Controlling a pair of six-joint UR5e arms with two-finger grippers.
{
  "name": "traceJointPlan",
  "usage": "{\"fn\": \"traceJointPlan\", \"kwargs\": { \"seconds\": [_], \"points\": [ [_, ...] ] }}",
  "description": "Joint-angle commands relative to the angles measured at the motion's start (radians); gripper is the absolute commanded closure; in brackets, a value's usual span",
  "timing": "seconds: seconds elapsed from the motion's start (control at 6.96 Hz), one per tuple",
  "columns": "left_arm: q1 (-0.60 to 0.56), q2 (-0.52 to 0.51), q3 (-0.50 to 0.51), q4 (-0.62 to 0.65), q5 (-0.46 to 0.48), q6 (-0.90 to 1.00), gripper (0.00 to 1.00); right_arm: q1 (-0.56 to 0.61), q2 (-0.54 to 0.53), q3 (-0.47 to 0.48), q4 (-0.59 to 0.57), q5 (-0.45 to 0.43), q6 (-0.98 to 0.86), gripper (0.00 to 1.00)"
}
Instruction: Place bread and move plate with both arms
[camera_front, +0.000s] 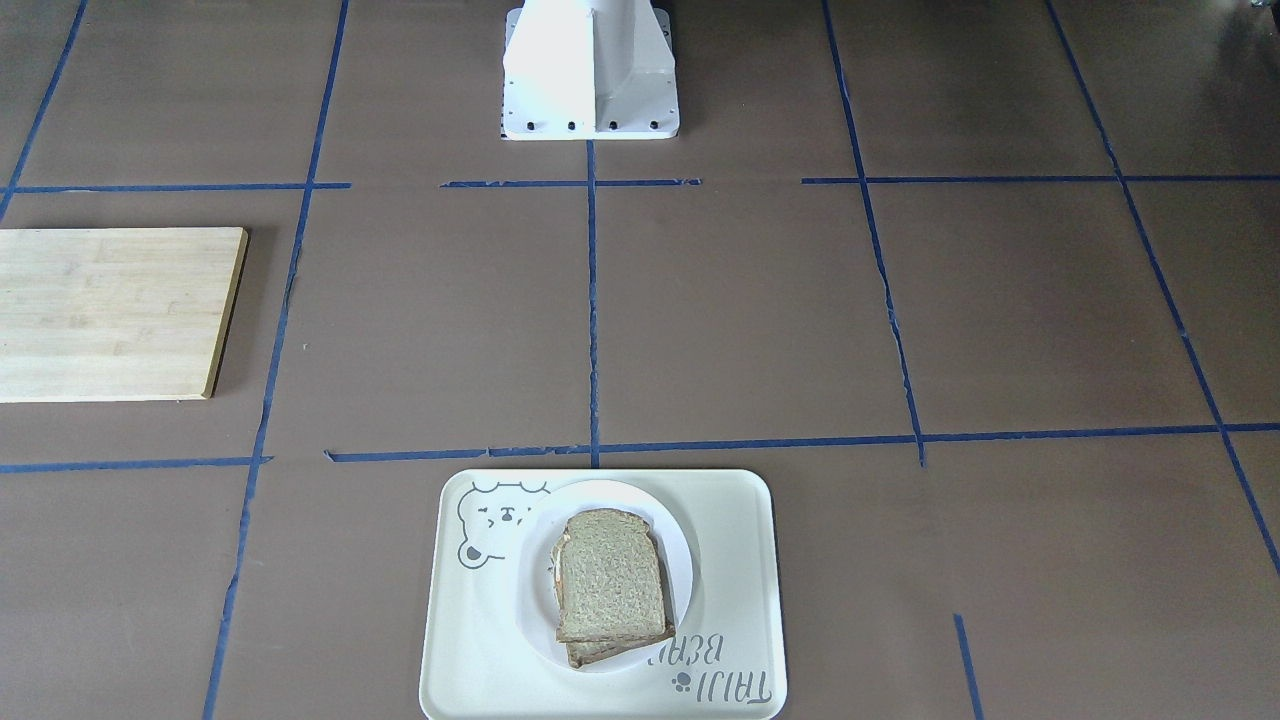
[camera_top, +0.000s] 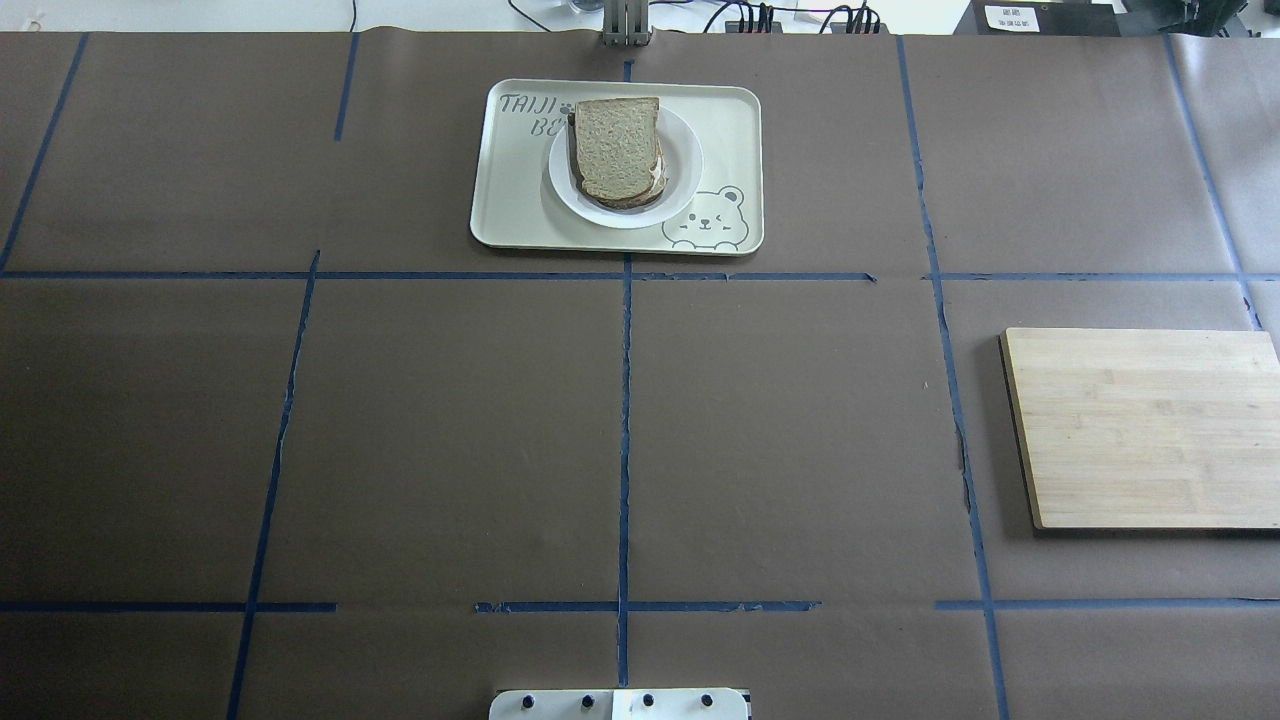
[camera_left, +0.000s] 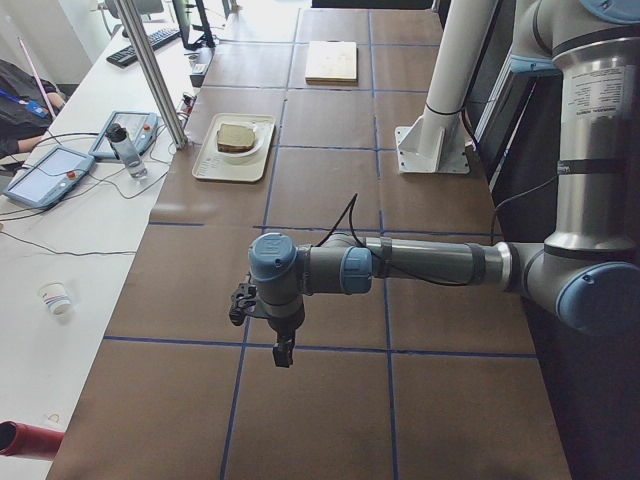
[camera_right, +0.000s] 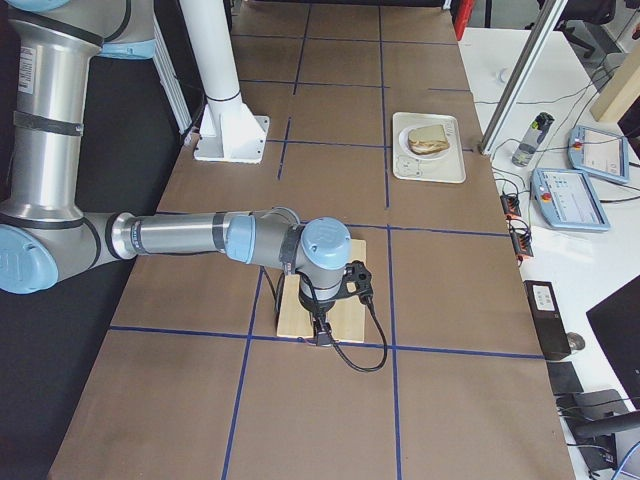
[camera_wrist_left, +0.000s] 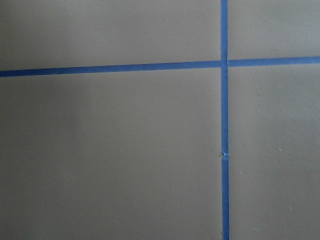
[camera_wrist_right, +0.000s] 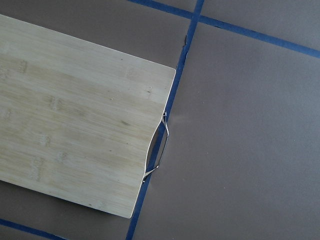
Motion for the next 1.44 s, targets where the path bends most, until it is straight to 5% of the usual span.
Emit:
{"fn": "traceJointPlan", "kwargs": {
  "seconds": [0.0, 1.29],
  "points": [
    [0.002, 0.003, 0.009, 0.01, -0.026, 0.054, 0.0, 0.0, -0.001, -0.002, 0.0, 0.0, 0.0, 0.0],
    [0.002, 0.027, 0.0, 0.001, -0.033, 0.054, 0.0, 0.0, -0.004, 0.0, 0.0, 0.0, 0.002, 0.0]
  ]
}}
